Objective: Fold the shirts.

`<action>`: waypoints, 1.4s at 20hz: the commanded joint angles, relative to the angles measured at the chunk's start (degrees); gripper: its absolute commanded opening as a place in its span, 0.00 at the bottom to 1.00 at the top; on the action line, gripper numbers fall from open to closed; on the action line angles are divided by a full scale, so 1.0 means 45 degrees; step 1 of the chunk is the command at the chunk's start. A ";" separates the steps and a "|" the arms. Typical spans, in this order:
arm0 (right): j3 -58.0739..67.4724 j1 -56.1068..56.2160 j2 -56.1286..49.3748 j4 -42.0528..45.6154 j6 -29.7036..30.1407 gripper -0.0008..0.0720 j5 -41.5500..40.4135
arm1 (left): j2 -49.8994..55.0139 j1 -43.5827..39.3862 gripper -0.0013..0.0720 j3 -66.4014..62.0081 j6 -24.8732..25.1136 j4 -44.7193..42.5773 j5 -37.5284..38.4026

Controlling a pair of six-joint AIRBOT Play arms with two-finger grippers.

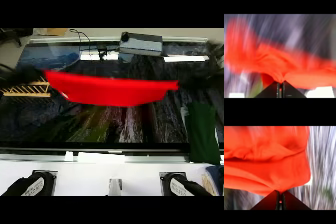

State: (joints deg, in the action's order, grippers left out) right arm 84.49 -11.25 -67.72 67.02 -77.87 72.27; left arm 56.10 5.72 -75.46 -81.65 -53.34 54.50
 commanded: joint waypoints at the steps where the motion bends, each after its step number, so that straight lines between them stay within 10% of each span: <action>1: 0.3240 0.0005 0.3609 0.0369 0.0262 0.05 -0.2074 | -0.2307 0.0073 0.06 -0.5192 0.0690 0.0010 -0.2161; 4: 0.3696 0.0005 0.6232 0.0947 0.0180 0.05 -0.4129 | -0.3585 0.0073 0.06 -0.7320 0.0554 0.0005 -0.2929; 16: 0.3725 0.0005 0.7067 0.2812 -0.2045 0.04 -0.2001 | -0.3925 0.0073 0.06 -0.7490 -0.0797 -0.2603 0.0617; 18: 0.3721 0.0005 0.6280 0.3031 -0.2035 0.04 -0.0529 | -0.2982 0.0073 0.06 -0.7485 -0.2404 -0.3997 0.3186; 21: 0.3555 0.0005 0.3521 0.3079 -0.1972 0.04 0.3264 | -0.0563 0.0044 0.06 -0.6766 -0.1685 -0.4245 0.6144; 24: 0.2560 0.0010 0.0272 0.3084 -0.1987 0.04 0.5513 | 0.1831 0.0039 0.06 -0.4692 -0.1083 -0.4245 0.6513; 28: 0.1399 0.0714 -0.3662 0.3147 -0.2259 0.04 0.3730 | 0.4867 -0.0238 0.06 -0.1821 -0.1107 -0.4182 0.4920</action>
State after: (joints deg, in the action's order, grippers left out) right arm 93.43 -9.91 -72.79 80.71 -87.00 90.17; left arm 68.88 5.34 -91.35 -87.20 -71.94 79.24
